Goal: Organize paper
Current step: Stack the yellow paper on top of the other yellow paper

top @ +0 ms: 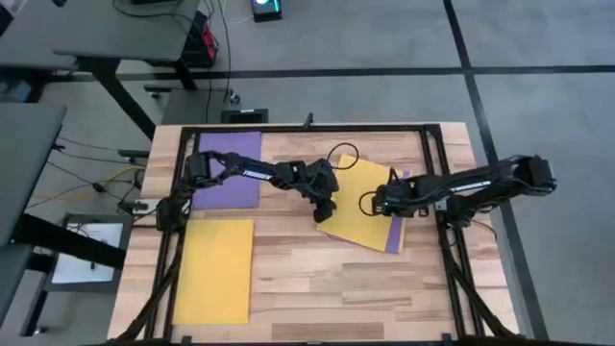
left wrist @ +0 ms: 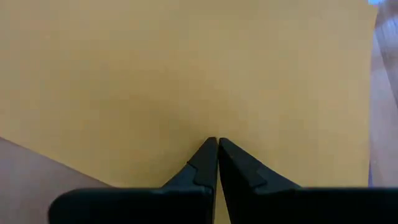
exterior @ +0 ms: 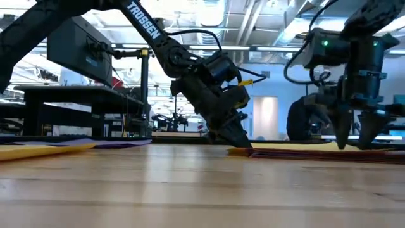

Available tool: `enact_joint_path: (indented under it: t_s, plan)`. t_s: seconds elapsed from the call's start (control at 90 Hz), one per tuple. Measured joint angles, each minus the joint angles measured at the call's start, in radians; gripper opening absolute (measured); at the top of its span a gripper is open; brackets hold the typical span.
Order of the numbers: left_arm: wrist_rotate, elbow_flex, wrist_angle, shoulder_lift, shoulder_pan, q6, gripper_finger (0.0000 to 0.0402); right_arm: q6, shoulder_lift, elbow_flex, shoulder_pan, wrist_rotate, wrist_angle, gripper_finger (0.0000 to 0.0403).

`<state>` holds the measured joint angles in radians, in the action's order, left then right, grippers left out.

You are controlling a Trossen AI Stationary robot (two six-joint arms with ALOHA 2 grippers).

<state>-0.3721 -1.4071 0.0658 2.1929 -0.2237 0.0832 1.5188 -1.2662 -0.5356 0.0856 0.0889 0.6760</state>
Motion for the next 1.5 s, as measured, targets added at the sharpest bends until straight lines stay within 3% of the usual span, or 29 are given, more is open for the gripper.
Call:
enact_joint_path:
  t_s: [0.389,0.867,1.211,1.356,1.5]
  plan:
    - [-0.002,0.0,-0.005,0.001,0.0,0.007,0.0,-0.037,-0.006,0.001,-0.001,0.006,-0.169,0.0155]
    - [-0.001,0.0,-0.004,0.001,0.0,0.007,0.0,-0.213,0.003,0.001,-0.034,0.032,-0.348,0.0155]
    - [0.0,0.0,-0.004,0.001,0.0,0.007,0.0,-0.282,0.016,0.001,-0.106,0.2,-0.418,0.0155]
    - [-0.014,0.0,-0.004,0.001,0.0,0.003,0.0,-0.382,0.058,0.0,-0.156,0.21,-0.518,0.0155]
    - [-0.017,0.0,-0.004,0.001,0.0,-0.011,0.0,-0.31,0.071,0.0,-0.161,0.225,-0.511,0.0155]
